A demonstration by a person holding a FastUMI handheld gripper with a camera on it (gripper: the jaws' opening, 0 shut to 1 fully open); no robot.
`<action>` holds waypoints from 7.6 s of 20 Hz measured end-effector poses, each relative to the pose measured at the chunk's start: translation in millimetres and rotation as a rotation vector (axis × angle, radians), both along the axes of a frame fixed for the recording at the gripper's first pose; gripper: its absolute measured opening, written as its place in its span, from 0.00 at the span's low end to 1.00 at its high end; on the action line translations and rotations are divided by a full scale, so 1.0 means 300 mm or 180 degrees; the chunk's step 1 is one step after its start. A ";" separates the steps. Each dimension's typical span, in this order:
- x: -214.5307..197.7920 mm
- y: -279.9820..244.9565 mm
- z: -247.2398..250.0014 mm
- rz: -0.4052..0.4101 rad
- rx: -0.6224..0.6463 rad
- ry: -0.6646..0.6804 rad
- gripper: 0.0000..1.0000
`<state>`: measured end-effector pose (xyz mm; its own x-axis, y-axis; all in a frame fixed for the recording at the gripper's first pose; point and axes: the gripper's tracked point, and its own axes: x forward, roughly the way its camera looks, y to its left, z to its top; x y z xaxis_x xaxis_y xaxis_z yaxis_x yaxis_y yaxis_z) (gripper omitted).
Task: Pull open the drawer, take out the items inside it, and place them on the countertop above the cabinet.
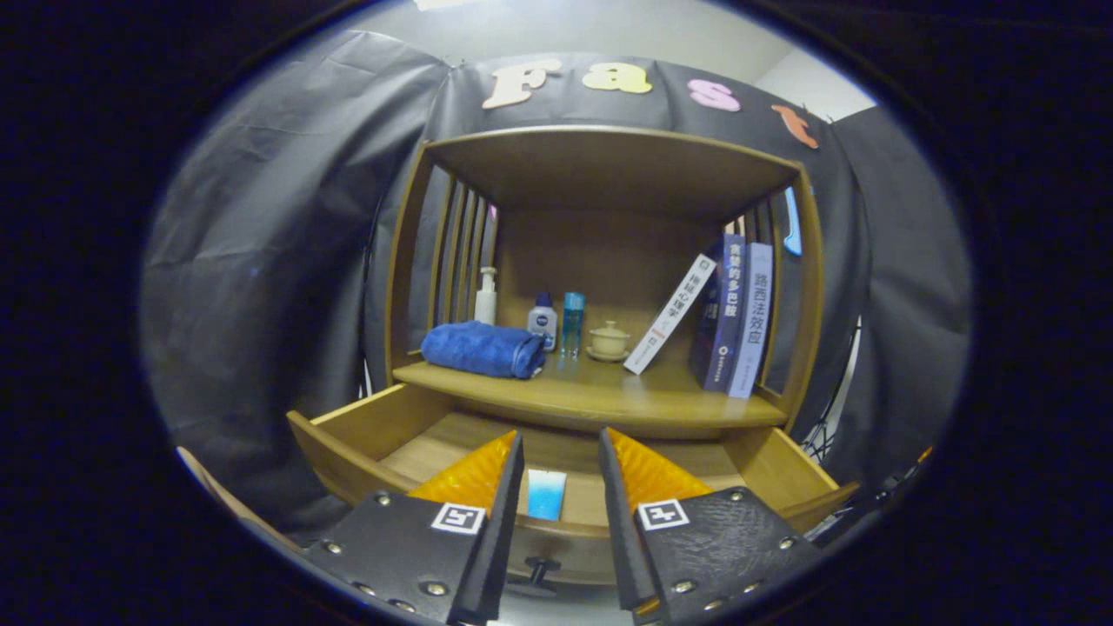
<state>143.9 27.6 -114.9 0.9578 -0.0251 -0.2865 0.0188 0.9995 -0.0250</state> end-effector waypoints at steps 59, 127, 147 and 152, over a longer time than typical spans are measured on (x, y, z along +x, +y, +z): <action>0.144 0.058 -0.573 0.0813 -0.0061 0.3233 0.39; -0.216 -0.078 0.131 -0.0104 0.0383 -0.0502 0.99; -0.300 -0.060 -0.288 -0.0419 -0.0051 0.0131 0.99; -0.278 -0.060 -0.329 -0.0479 0.0010 0.0193 1.00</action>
<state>60.5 9.5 -213.5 0.9242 -0.1660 -0.3440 0.1668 0.9856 -0.0274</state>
